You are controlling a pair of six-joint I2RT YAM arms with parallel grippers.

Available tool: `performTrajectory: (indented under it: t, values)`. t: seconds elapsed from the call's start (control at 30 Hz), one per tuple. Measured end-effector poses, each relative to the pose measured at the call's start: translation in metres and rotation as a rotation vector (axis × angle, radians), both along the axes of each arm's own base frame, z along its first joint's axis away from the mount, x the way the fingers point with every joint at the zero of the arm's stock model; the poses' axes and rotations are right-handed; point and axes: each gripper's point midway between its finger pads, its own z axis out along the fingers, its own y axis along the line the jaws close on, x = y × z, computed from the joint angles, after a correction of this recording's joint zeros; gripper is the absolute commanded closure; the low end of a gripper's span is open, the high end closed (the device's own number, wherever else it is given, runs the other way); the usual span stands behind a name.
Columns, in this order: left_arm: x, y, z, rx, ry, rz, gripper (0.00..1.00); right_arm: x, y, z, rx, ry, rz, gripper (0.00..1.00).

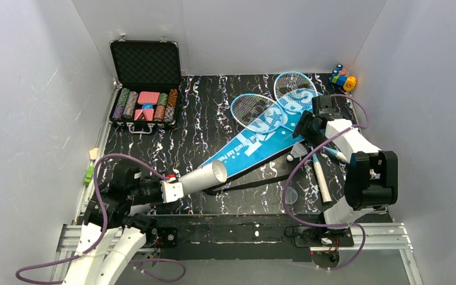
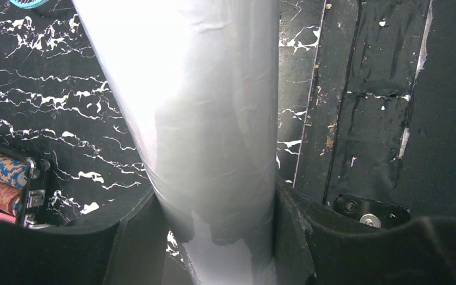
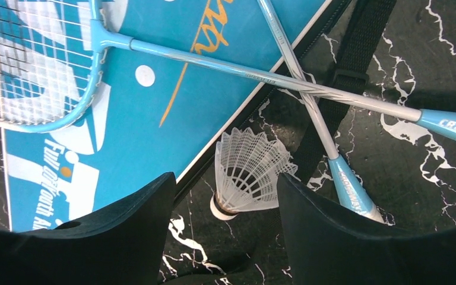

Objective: Pack up the badminton gear

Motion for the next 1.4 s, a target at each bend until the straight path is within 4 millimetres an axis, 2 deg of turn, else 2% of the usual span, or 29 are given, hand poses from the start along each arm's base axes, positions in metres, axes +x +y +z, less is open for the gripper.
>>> performTrajectory:
  t: [0.1, 0.4, 0.6, 0.73, 0.93, 1.23, 1.33, 1.4]
  values:
    - [0.001, 0.0, 0.001, -0.002, -0.003, 0.001, 0.63, 0.001, 0.0, -0.009, -0.002, 0.022, 0.0, 0.29]
    - [0.002, -0.001, 0.001, -0.005, 0.003, 0.006, 0.64, 0.004, 0.005, -0.019, 0.021, 0.019, 0.011, 0.34]
    - [0.003, -0.001, -0.001, -0.004, 0.016, 0.01, 0.65, -0.022, 0.007, -0.035, 0.04, 0.064, 0.017, 0.37]
    - [0.002, -0.001, -0.001, -0.005, 0.02, 0.012, 0.64, -0.033, 0.008, -0.028, 0.057, 0.043, 0.02, 0.43]
    - [0.002, -0.001, -0.001, -0.01, 0.028, 0.018, 0.64, -0.037, 0.016, -0.008, 0.106, -0.02, 0.031, 0.52]
    - [0.001, -0.001, 0.001, -0.015, 0.021, 0.021, 0.64, -0.052, 0.023, -0.017, 0.16, 0.015, 0.027, 0.52]
    - [0.001, -0.001, 0.001, -0.016, 0.02, 0.021, 0.64, -0.055, 0.025, -0.021, 0.168, 0.026, 0.024, 0.58]
    - [0.001, -0.001, 0.001, -0.017, 0.021, 0.022, 0.64, -0.058, 0.025, -0.024, 0.172, 0.032, 0.022, 0.65]
